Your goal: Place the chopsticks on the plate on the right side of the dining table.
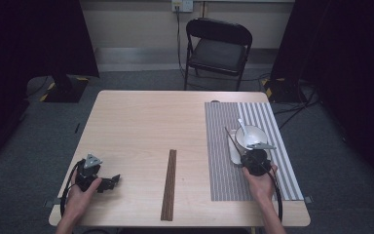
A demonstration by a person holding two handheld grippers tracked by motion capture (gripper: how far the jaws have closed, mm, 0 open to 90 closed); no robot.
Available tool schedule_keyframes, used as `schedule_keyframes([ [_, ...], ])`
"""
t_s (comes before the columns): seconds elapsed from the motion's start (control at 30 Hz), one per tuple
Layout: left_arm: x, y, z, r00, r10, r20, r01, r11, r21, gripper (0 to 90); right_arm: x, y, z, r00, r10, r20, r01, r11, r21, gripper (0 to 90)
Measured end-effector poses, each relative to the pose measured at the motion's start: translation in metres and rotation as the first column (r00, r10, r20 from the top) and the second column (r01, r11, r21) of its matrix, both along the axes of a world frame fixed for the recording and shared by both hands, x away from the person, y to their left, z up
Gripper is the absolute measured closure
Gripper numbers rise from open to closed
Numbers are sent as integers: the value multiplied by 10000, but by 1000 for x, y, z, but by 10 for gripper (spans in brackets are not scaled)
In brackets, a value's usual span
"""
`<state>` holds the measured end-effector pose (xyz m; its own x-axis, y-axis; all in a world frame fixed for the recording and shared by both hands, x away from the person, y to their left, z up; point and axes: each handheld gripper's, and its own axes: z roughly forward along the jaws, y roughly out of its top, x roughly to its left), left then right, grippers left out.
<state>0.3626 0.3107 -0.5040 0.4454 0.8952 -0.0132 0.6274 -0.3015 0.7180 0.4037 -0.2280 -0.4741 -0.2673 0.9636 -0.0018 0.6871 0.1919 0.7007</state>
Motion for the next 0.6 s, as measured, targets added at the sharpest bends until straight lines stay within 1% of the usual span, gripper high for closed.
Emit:
schedule_keyframes([
  [0.2,0,0,0,10000,-2,3,2,10000,-2,0,2,0,0,10000,13,32,-13,10000,80,844],
  [0.27,0,0,0,10000,4,2,-4,10000,-2,0,2,0,-1,10000,-59,58,59,10000,15,817],
  [0.33,0,0,0,10000,-1,0,1,10000,1,0,1,-1,0,10000,-83,20,83,9999,62,787],
  [0.37,0,0,0,10000,-1,0,1,10000,1,0,1,-1,0,10000,-83,20,83,9999,62,787],
  [0.4,0,0,0,10000,-2,3,2,10000,-4,0,-1,-1,2,9999,-119,16,119,9999,116,705],
  [0.47,0,0,0,10000,-2,-5,2,10000,0,0,-4,0,5,9997,-226,48,225,9997,64,656],
  [0.53,0,0,0,10000,-4,1,4,10000,-3,0,-7,1,9,9994,-242,267,243,9997,-43,594],
  [0.57,0,0,0,10000,-4,1,4,10000,-3,0,-7,1,9,9994,-242,267,243,9997,-43,594],
  [0.6,0,0,0,10000,-1,-3,1,10000,-3,0,-12,4,15,9987,-201,468,202,9998,-9,576],
])
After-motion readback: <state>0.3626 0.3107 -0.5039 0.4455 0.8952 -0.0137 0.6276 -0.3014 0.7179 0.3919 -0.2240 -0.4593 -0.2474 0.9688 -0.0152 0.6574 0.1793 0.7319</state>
